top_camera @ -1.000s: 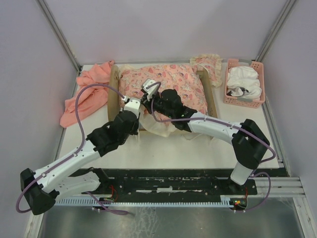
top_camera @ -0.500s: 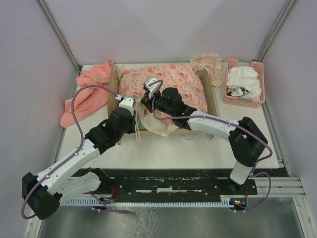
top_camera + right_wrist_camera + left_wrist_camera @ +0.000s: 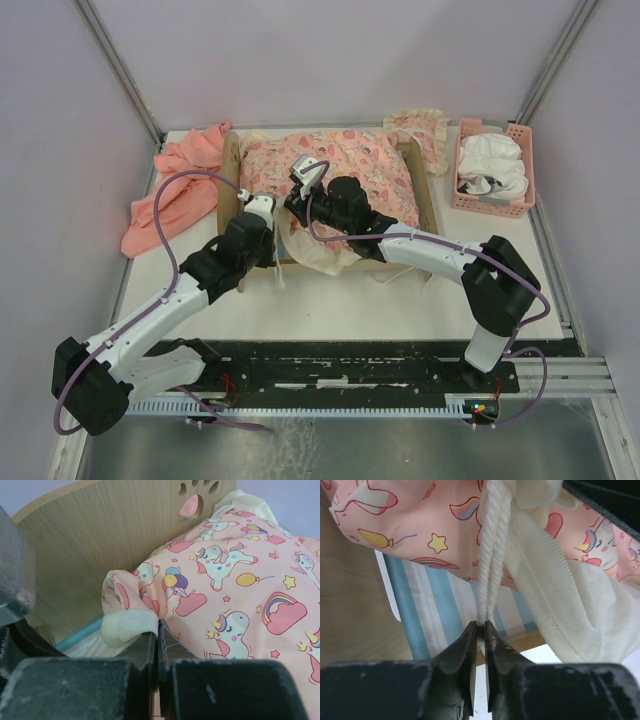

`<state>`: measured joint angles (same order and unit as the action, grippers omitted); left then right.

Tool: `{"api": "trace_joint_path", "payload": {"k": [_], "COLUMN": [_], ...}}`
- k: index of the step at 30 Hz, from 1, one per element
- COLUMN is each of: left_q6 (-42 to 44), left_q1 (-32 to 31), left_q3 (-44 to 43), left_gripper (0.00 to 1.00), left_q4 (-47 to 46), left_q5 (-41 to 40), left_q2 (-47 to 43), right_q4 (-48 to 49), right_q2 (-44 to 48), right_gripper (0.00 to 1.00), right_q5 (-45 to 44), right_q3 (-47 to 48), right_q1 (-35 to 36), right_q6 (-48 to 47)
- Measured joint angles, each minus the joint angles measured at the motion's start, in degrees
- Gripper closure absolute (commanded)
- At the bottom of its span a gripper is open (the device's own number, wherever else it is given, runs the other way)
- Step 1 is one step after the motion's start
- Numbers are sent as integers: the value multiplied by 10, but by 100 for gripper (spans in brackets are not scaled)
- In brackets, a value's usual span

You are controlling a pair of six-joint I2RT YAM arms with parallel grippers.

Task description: Set up the pet bed

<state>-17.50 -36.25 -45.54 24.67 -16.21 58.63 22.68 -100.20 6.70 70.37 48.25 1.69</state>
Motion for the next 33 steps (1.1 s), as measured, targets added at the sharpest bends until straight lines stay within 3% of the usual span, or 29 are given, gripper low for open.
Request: {"api": "trace_joint_path", "payload": {"k": [4,9,14,21,33], "left_q6": [0,6,35,127,293], "left_q1": [3,3,3,3,3], "left_q3": [-1,-26,-61,-74,-64], "left_gripper": [97,94,97,97,97], "left_q4": [7,48,70,70,16], "left_q5": [3,3,-11,-64,-158], "left_q2": [6,-11,-54,-106,-114], "right_q4": [0,13,22,38,42], "right_q2": [0,0,-1,-3,-6], "right_gripper": [98,98,98,98,98], "right_q5": [0,0,3,20,41], "right_q3": [0,-19,-40,-42,-43], "right_q1": [0,0,0,0,0], "right_q6": [0,4,16,33,48]}}
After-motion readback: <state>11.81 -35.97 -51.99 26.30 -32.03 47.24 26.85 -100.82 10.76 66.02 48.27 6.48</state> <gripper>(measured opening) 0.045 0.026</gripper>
